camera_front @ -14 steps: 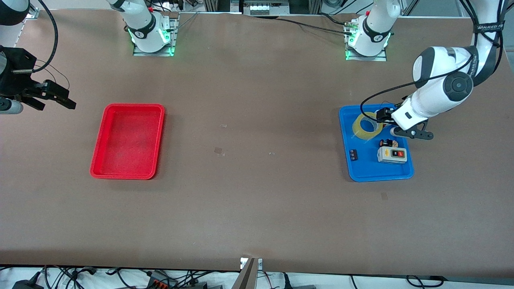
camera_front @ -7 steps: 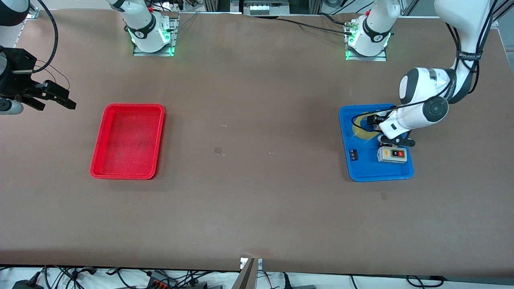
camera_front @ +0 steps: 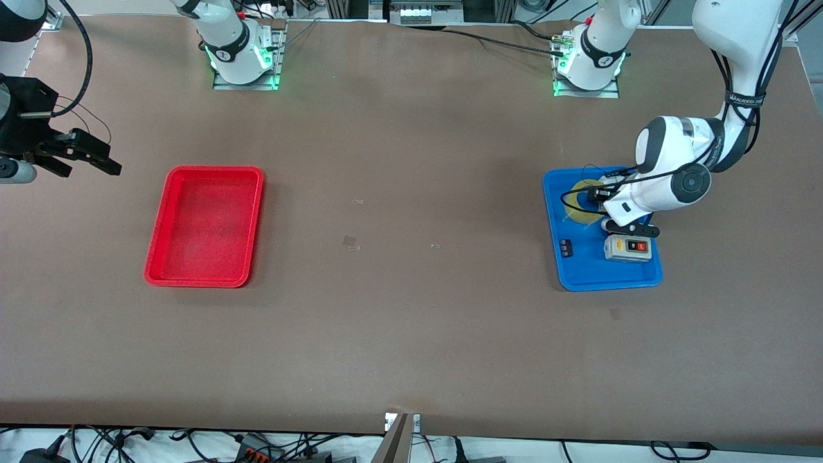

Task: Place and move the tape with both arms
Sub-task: 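Grasp the yellow tape roll with the left gripper and lift it, then carry the tape roll with the left gripper to the table middle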

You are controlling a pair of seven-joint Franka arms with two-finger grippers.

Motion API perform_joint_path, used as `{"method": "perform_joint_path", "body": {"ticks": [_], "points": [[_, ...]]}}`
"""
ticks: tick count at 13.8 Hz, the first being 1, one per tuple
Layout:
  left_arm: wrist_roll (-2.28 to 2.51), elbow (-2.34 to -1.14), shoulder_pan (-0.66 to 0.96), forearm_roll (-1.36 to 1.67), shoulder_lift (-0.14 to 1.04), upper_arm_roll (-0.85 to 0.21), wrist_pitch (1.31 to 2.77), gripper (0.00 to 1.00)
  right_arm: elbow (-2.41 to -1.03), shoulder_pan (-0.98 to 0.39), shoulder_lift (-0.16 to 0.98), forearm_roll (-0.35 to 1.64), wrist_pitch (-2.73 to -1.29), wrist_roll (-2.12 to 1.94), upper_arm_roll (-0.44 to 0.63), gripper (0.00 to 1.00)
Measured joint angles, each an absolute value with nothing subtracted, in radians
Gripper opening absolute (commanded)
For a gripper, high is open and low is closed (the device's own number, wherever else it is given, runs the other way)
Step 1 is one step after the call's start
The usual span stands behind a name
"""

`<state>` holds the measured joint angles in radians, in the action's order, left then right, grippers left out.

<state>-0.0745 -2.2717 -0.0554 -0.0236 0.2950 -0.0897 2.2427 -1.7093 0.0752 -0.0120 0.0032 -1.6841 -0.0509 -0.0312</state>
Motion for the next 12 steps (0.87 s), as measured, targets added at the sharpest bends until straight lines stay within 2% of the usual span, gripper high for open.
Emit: {"method": "perform_joint_path", "body": {"ticks": [3,7,12], "points": [[-0.074,-2.182,-0.055,-0.024,0.295,-0.092,2.098,0.0,-1.709,0.075,-0.012,0.003,-1.685,-0.051,-0.031,1.0],[-0.002,-1.98,-0.02,0.035,0.297,-0.1,1.858,0.0,-1.709,0.075,-0.012,0.003,-1.685,-0.051,-0.031,1.0],[0.314,-1.833,0.156,0.202,0.357,-0.108,1.828,0.0,-1.706,0.075,-0.012,0.003,-1.685,-0.051,-0.031,1.0]]}}
